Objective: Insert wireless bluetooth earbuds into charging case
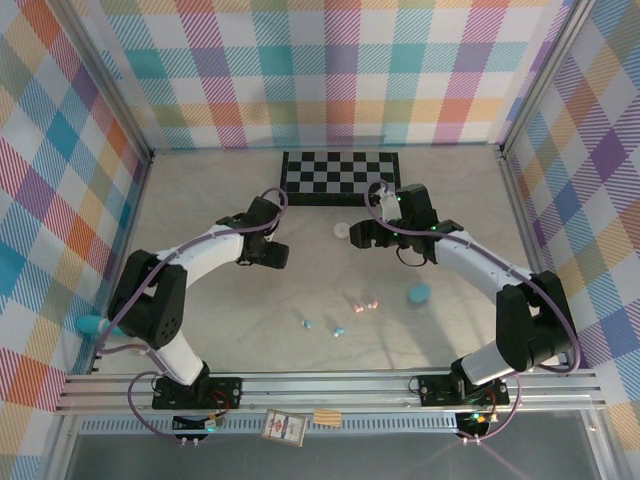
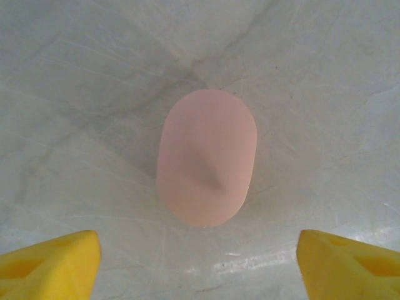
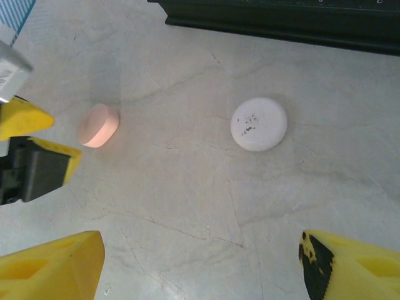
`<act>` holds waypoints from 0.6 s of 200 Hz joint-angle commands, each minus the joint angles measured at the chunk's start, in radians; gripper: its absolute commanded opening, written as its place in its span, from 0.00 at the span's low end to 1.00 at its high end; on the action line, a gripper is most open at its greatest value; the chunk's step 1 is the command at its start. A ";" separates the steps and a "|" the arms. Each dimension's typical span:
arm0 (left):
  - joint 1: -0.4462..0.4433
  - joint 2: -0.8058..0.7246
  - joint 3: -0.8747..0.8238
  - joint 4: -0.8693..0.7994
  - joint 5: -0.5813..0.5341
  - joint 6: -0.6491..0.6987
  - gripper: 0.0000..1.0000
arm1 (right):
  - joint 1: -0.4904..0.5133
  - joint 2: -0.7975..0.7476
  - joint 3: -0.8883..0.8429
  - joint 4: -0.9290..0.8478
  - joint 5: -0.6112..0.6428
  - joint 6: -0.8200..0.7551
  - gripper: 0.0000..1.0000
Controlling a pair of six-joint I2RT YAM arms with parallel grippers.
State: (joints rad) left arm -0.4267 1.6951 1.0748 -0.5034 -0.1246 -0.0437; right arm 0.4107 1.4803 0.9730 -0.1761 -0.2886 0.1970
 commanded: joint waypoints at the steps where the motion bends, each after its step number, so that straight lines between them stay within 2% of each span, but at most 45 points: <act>1: 0.013 0.051 0.046 -0.055 0.012 0.000 0.74 | -0.002 -0.037 -0.015 -0.022 0.015 -0.029 0.82; 15: 0.016 0.079 0.061 -0.057 0.013 0.005 0.68 | -0.001 -0.045 -0.018 -0.026 0.016 -0.031 0.81; 75: 0.023 0.152 0.105 -0.050 0.025 0.019 0.57 | 0.000 -0.048 -0.022 -0.024 0.002 -0.030 0.81; 120: 0.023 0.169 0.123 -0.057 0.033 0.023 0.40 | -0.002 -0.048 -0.025 -0.028 -0.001 -0.025 0.81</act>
State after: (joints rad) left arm -0.4122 1.8507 1.1755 -0.5259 -0.1055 -0.0307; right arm 0.4107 1.4593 0.9611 -0.1970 -0.2771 0.1925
